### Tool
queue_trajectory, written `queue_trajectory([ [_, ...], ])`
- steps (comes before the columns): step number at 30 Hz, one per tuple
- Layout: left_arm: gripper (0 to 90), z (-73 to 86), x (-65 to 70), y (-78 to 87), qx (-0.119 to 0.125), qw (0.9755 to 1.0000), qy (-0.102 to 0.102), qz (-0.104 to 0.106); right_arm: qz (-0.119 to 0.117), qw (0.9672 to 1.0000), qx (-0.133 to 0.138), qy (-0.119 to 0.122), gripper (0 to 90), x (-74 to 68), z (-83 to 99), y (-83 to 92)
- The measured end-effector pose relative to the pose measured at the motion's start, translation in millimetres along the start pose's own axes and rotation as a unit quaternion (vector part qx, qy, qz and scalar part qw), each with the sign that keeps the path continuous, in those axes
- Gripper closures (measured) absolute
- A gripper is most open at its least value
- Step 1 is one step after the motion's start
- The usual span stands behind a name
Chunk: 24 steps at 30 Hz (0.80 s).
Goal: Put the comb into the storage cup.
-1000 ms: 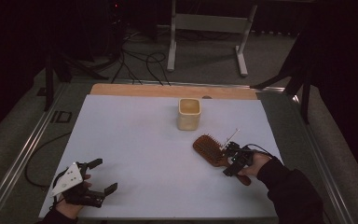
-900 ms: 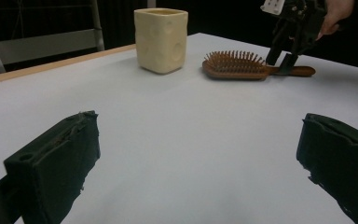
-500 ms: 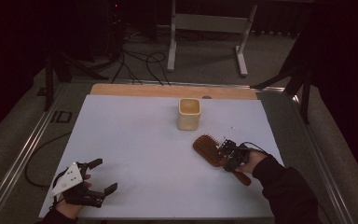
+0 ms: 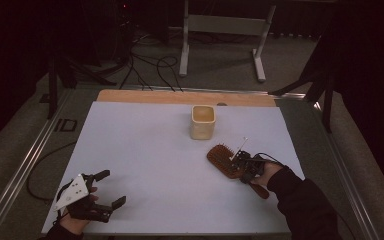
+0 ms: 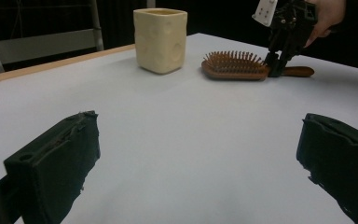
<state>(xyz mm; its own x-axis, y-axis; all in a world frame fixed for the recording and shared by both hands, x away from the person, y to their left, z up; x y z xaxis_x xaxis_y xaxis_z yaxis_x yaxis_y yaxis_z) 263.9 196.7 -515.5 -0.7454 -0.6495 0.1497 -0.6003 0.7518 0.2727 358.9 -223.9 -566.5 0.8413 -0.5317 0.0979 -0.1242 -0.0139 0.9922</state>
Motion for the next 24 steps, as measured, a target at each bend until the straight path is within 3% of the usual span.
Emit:
queue_trajectory([
  [7,0.1,0.3,0.3,-0.4,-0.001,1.0,0.001,0.001,-0.014,0.9999,0.001,-0.006,67.9,1.0,0.8,-0.7],
  [8,0.1,0.4,0.3,-0.4,-0.001,1.0,0.001,0.001,-0.023,0.9995,0.001,-0.024,68.4,-0.5,0.2,-0.9],
  [12,0.0,0.9,0.4,-0.8,-0.003,1.0,0.002,0.002,-0.027,0.9992,0.007,-0.029,72.0,-0.4,1.1,-1.1],
  [13,0.1,0.9,0.4,-0.8,-0.003,1.0,0.002,0.002,-0.027,0.9992,0.007,-0.029,72.0,-0.4,1.1,-1.1],
  [14,0.1,1.2,0.5,-0.9,-0.004,1.0,0.001,0.002,-0.025,0.9995,0.011,-0.014,72.8,-0.4,1.7,-1.1],
  [20,0.1,1.4,0.2,-1.3,-0.004,1.0,0.002,0.003,-0.017,0.9996,0.021,-0.006,73.3,-1.3,2.5,-1.2],
  [23,0.1,1.5,0.3,-1.4,-0.005,1.0,0.002,0.003,-0.007,0.9994,0.034,-0.008,73.3,-2.3,3.8,-1.0],
  [24,0.0,1.4,0.3,-1.6,-0.004,1.0,0.003,0.003,-0.009,0.9988,0.041,-0.023,73.4,-4.9,4.0,-0.1],
])
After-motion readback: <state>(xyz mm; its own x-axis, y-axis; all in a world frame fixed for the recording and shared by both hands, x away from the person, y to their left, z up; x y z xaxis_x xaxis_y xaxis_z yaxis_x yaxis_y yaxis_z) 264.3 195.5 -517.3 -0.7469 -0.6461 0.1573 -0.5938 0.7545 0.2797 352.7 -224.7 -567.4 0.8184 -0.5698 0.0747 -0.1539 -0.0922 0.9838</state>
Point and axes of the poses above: each handheld gripper's, and its own axes: y roughly backward along the jaws, z roughly out of its underside, x roughly to its right, the point moved 8 cm from there along -y, roughly forward along the jaws, and after that the axes turned 6 degrees about y, right-handed, at the moved point
